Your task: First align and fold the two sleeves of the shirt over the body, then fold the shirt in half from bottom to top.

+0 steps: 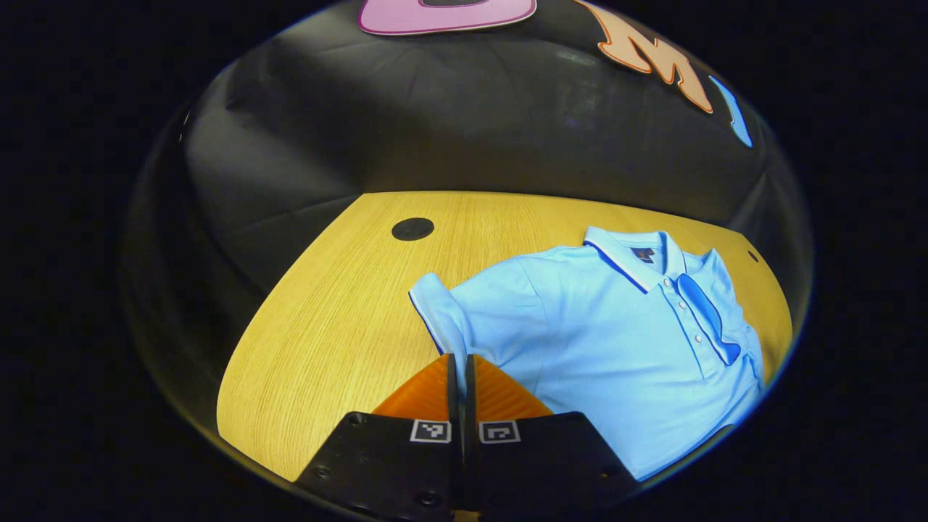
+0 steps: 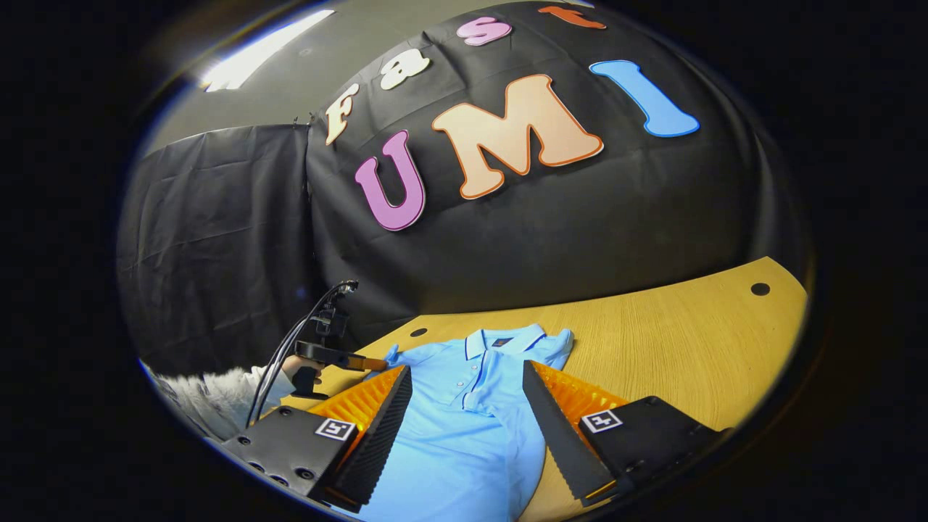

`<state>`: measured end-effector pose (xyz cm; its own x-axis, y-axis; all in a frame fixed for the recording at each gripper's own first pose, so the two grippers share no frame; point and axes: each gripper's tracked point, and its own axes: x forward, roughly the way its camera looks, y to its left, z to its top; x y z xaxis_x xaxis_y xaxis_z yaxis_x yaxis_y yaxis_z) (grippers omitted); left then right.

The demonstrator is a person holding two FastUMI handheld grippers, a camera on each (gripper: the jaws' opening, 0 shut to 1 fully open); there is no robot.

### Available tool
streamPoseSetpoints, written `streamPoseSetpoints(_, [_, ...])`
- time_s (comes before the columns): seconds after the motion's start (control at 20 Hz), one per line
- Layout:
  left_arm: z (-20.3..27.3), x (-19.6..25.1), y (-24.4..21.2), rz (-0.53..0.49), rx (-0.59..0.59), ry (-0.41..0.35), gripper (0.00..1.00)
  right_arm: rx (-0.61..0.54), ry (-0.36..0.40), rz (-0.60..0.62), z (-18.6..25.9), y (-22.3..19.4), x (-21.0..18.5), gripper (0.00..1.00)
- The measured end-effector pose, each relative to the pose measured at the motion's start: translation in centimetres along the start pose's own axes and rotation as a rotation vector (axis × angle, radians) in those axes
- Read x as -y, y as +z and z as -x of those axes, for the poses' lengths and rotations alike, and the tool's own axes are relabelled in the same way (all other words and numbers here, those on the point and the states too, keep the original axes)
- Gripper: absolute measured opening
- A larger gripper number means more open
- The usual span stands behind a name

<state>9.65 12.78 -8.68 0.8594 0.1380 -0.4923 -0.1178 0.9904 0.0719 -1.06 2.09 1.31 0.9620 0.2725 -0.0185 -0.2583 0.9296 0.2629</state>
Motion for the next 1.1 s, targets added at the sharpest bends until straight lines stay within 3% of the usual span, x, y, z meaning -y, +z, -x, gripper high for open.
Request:
streamPoseSetpoints(0.25, [2.5, 2.6, 3.6, -0.048, 0.062, -0.024, 0.00, 0.009, -0.006, 0.007, 0.4, 0.3, 0.1, 0.97])
streamPoseSetpoints(0.55, [4.3, 12.0, 6.0, -0.186, 0.100, -0.141, 0.00, 0.023, 0.000, -0.009, 0.8, 0.8, 0.0, 0.97])
streamPoseSetpoints(0.75, [3.4, 18.1, 5.0, -0.257, 0.081, -0.219, 0.00, 0.046, -0.004, -0.014, 1.3, 1.5, 0.3, 0.97])
streamPoseSetpoints(0.95, [2.4, 21.0, 3.1, -0.287, 0.035, -0.250, 0.00, 0.047, -0.007, -0.033, 1.5, 1.6, 0.6, 0.97])
streamPoseSetpoints(1.1, [2.6, 22.5, 2.6, -0.276, 0.042, -0.310, 0.12, 0.040, -0.015, -0.023, 1.5, 1.1, 0.8, 0.97])
